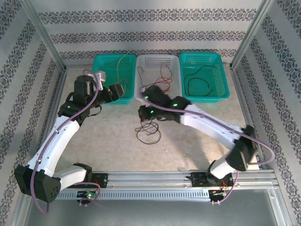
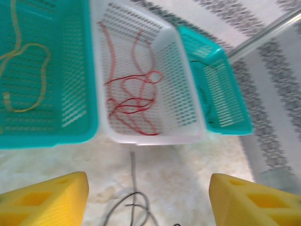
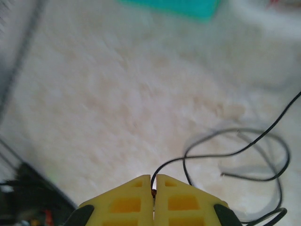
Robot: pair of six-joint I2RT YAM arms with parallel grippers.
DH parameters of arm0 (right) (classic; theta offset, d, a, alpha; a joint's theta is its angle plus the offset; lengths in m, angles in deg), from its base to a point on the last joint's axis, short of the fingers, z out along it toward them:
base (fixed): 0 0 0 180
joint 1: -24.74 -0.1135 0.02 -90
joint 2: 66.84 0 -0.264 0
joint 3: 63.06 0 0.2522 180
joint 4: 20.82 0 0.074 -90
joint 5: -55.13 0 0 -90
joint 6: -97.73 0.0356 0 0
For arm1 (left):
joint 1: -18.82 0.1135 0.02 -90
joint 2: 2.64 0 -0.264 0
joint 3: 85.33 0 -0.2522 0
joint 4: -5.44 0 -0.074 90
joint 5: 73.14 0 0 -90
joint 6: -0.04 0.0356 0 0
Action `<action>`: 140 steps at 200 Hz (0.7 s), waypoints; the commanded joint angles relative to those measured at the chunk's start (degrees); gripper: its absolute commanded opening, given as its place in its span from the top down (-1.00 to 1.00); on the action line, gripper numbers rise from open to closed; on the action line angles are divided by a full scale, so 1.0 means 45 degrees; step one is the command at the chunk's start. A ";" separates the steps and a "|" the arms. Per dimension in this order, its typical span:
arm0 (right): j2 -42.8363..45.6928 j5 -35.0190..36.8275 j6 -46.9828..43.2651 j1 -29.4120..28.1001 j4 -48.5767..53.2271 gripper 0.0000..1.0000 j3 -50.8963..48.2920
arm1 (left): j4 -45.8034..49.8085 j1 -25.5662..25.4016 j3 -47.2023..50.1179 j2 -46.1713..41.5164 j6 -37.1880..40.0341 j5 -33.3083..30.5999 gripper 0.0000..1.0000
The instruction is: Untangle the cables
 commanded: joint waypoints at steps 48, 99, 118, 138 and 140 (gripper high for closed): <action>0.2816 -0.3509 0.1326 0.3215 -0.1984 1.00 0.0713 | -0.5548 -0.0993 0.0324 0.0057 -0.1281 0.4070 -0.32; 0.3103 -0.4139 0.1504 0.3980 -0.2153 1.00 0.2065 | -0.6822 -0.2719 -0.0005 0.0633 -0.1004 0.4933 -0.39; 0.3066 -0.4342 0.1586 0.4071 -0.2149 1.00 0.2398 | -0.6040 -0.3318 -0.0230 0.0840 -0.0256 0.4366 -0.39; 0.3065 -0.4285 0.1586 0.4071 -0.2128 1.00 0.2590 | -0.5737 -0.3706 -0.0421 0.1121 0.0096 0.4123 -0.39; 0.3075 -0.4265 0.1586 0.4081 -0.2128 1.00 0.2605 | -0.5716 -0.3718 -0.0436 0.1148 0.0108 0.4113 -0.38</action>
